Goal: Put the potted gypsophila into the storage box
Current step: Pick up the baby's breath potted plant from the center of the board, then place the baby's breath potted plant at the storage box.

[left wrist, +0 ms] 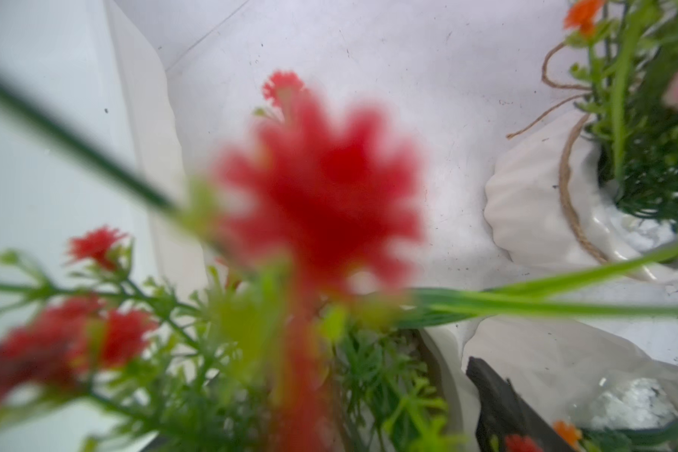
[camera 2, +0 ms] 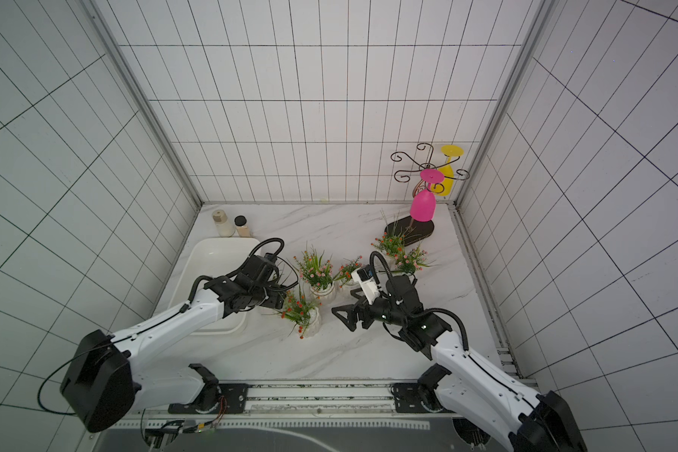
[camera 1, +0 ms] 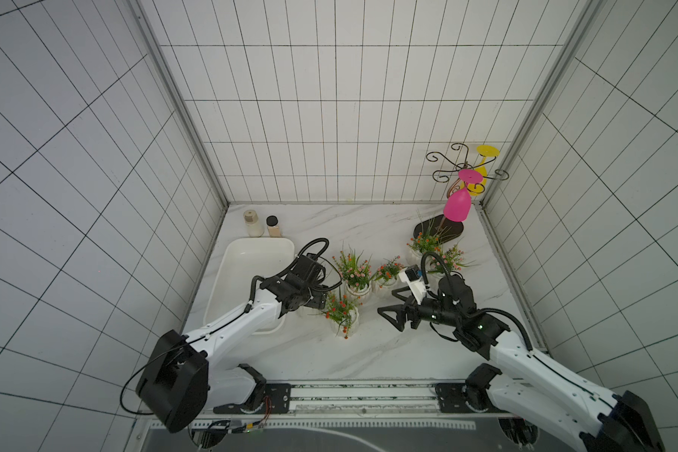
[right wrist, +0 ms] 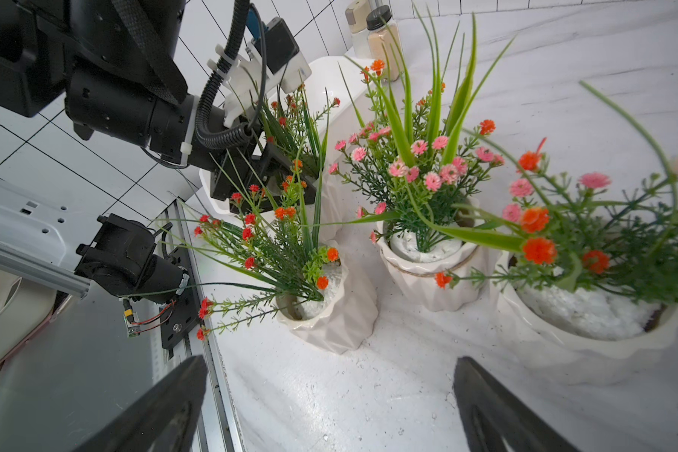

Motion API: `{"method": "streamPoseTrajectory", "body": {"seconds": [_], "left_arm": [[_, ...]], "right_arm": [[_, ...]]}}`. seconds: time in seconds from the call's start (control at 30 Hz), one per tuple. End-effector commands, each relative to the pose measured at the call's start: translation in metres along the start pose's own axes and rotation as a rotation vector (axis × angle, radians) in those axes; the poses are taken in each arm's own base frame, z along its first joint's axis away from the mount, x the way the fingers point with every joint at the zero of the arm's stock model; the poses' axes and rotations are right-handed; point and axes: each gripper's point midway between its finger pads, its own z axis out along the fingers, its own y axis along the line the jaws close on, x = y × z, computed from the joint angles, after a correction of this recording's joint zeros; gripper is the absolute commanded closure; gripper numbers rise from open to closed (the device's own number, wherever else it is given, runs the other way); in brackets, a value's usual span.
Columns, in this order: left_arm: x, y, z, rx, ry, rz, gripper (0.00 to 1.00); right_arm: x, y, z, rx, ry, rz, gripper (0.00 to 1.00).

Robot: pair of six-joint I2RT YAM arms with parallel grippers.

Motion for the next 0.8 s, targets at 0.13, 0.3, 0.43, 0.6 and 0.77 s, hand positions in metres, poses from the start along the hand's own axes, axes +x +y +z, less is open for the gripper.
{"method": "streamPoseTrajectory", "body": {"seconds": [0.13, 0.3, 0.43, 0.6, 0.77], "left_arm": [[-0.033, 0.001, -0.038, -0.007, -0.108, -0.009, 0.28], [-0.044, 0.006, -0.056, -0.028, -0.154, -0.017, 0.28], [-0.058, 0.006, -0.073, -0.023, -0.209, -0.021, 0.3], [-0.073, 0.004, -0.098, 0.002, -0.286, -0.026, 0.31], [-0.085, 0.002, -0.115, 0.017, -0.319, -0.028, 0.32]], "right_arm": [[0.003, -0.002, 0.001, -0.002, 0.01, 0.005, 0.01], [0.002, -0.001, 0.0, -0.004, 0.007, 0.005, 0.01], [0.003, -0.001, -0.001, -0.002, 0.005, 0.007, 0.01], [0.002, -0.001, -0.001, 0.0, 0.003, 0.008, 0.01], [0.0, -0.002, 0.0, 0.003, 0.001, 0.007, 0.01]]}}
